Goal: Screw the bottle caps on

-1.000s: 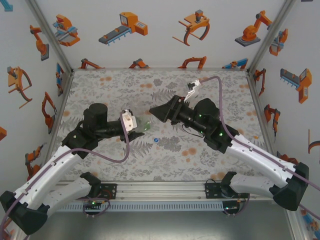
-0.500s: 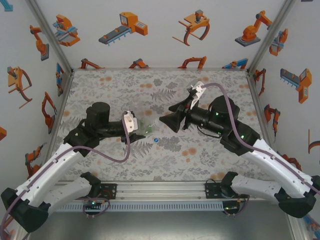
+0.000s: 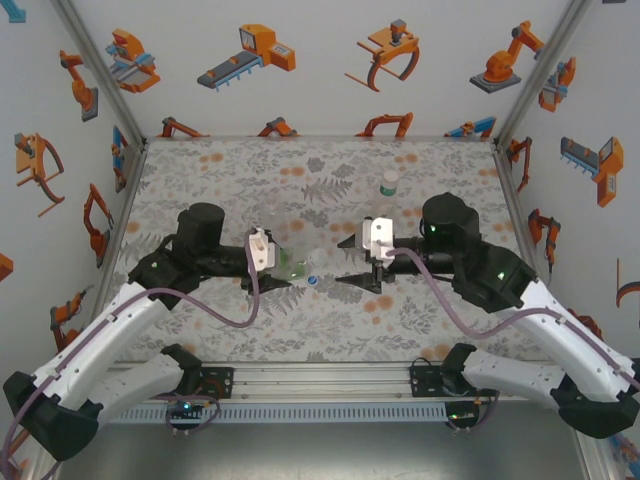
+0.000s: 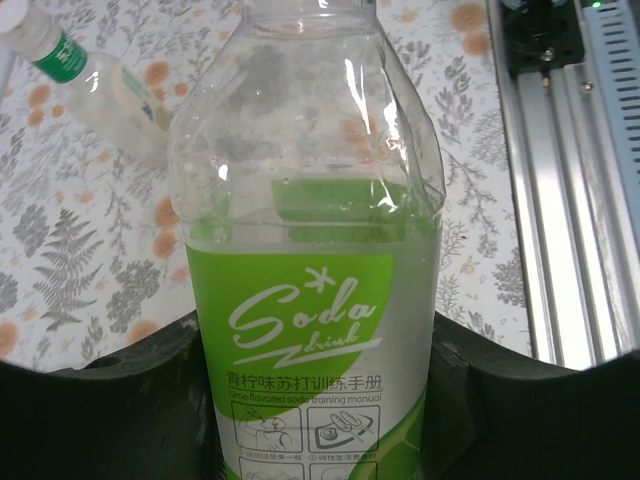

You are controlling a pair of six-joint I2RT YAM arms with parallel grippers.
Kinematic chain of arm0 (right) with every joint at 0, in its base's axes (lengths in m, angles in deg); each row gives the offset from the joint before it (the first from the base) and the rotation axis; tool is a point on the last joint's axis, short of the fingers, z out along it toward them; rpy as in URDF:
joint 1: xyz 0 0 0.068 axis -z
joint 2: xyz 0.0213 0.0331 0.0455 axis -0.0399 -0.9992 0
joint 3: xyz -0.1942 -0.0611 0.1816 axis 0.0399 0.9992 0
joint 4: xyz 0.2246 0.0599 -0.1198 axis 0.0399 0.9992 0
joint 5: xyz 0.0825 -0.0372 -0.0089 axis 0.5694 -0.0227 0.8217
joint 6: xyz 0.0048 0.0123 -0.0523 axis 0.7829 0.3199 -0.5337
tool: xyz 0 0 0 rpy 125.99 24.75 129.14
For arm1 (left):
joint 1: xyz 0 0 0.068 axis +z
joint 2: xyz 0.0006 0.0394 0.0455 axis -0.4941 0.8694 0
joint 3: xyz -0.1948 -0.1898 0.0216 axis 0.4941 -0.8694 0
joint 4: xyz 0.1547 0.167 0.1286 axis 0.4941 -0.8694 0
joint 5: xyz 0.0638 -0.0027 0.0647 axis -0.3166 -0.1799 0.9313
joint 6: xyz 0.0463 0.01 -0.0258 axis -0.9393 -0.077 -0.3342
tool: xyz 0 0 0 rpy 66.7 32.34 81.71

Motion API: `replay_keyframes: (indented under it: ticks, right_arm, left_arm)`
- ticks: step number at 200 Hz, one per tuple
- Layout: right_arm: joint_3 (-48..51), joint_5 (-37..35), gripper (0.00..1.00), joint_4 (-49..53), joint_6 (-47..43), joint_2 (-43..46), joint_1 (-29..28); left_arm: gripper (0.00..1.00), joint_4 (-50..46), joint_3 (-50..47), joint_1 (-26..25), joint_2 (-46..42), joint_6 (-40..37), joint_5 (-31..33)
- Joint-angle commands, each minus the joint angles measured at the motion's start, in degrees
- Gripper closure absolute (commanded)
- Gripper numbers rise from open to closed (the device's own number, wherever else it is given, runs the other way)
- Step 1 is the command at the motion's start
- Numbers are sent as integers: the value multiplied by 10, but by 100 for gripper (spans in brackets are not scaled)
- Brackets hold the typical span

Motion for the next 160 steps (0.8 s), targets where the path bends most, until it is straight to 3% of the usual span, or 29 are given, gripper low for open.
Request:
replay_keyframes:
  ticks: [1, 92, 160]
  right_arm:
    - [-26, 38, 44, 20, -88, -17, 2]
    - [-81, 116, 46, 33, -82, -92, 2]
    - [-79, 107, 54, 25, -80, -104, 1]
  left_arm:
    - [100, -21, 20, -3, 0, -26, -52]
    - [100, -26, 24, -6, 6, -29, -59]
    - [100, -26, 24, -6, 2, -28, -59]
